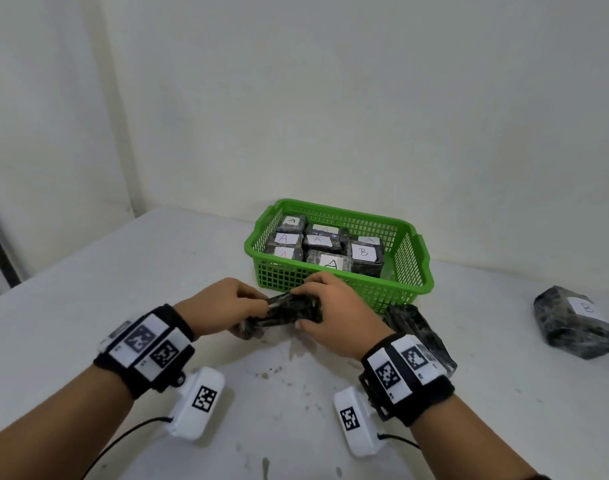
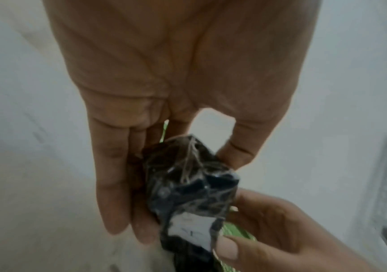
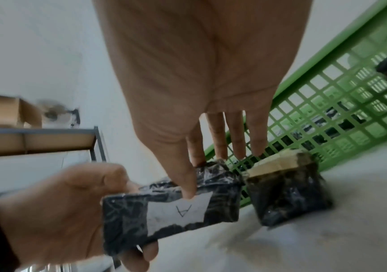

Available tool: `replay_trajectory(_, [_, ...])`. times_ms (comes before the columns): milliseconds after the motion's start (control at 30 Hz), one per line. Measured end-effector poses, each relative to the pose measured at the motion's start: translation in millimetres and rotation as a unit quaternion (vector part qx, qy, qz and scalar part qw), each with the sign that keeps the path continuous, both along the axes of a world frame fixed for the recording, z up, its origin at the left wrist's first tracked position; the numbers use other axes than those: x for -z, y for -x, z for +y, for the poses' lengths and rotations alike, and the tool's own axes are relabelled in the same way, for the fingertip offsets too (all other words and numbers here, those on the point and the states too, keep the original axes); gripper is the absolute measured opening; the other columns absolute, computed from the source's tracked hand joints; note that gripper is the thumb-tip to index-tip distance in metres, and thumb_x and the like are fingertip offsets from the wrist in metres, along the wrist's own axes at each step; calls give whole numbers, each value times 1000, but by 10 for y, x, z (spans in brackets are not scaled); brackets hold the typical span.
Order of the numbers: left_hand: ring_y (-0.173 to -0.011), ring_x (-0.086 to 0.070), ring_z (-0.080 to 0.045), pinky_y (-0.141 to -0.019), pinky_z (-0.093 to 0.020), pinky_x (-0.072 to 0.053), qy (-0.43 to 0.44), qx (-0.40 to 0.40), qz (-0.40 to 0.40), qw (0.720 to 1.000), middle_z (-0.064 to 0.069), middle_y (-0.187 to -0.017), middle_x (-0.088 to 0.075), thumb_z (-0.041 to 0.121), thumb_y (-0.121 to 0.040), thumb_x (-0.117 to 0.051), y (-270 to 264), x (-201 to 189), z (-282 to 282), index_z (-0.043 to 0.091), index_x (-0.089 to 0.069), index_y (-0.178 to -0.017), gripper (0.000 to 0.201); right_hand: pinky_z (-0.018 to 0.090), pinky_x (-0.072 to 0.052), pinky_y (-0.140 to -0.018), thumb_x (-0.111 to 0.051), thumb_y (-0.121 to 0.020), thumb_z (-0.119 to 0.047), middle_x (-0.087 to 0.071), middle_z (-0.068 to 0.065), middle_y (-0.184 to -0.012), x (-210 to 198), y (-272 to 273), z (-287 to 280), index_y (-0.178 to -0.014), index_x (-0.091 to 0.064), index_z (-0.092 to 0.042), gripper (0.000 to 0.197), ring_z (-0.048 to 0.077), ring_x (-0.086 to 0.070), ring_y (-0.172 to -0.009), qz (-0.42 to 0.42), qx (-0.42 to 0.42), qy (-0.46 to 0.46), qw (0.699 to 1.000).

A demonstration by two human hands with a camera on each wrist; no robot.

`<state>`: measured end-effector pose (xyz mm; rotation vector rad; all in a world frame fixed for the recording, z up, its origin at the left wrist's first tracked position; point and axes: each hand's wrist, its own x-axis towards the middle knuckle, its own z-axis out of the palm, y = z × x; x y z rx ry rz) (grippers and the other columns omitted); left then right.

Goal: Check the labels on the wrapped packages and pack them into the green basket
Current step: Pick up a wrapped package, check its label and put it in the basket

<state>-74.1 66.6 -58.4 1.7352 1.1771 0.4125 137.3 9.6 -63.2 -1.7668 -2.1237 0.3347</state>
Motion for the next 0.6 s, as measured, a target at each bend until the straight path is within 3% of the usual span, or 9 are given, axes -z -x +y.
replay_trajectory(100, [-78, -74, -31, -76, -37, -61, 55, 1, -81, 995, -26, -96, -74, 24, -66, -61, 113, -21, 29, 4, -74, -108, 49, 26, -46, -108, -77, -92, -30, -62, -9, -137, -41, 1, -55, -143, -58, -28, 55, 9, -58, -124, 98, -1, 22, 995])
replay_trajectory(200, [-71, -69, -30, -64, -34, -60, 92, 3, -160, 983, -35, -104, -68, 31, -55, -67, 131, -42, 83, -6, -69, -112, 68, 29, -56, -98, -83, -87, -40, -69, -13, -123, -93, -49, -59, -133, -65, -32, 50, 5, -66, -110, 164, 8, 18, 986])
replay_trajectory(333, [-66, -66, -29, -59, -31, -58, 116, 11, -243, 963, -29, -97, -65, 25, -78, -60, 42, -83, 104, -10, -65, -115, 51, 33, -57, -98, -86, -80, -48, -71, -17, -118, -65, -165, -77, -121, -69, -37, 46, 3, -67, -109, 239, 16, -10, 971])
replay_trajectory(433, [-72, -68, -27, -63, -30, -58, 96, 32, -252, 962, -18, -96, -71, 36, -90, -62, -70, -88, 41, 3, -72, -110, 39, 47, -62, -90, -87, -77, -49, -77, -8, -107, 33, -244, -121, -113, -72, -34, 42, 12, -73, -101, 327, 35, -20, 944])
replay_trajectory(500, [-86, -72, -26, -73, -34, -61, 35, 41, -235, 971, -12, -105, -75, 43, -84, -74, -139, -72, 3, 12, -74, -111, 42, 53, -62, -84, -88, -74, -52, -78, 0, -101, 77, -290, -160, -108, -74, -31, 43, 21, -75, -94, 358, 49, -34, 932])
replay_trajectory(600, [-97, -74, -28, -87, -47, -60, -34, 4, -248, 968, -10, -105, -76, 21, -84, -77, -254, -34, -22, 8, -73, -111, 30, 49, -62, -88, -89, -80, -40, -80, -1, -100, 97, -384, -200, -106, -76, -27, 31, 18, -76, -92, 382, 72, -58, 920])
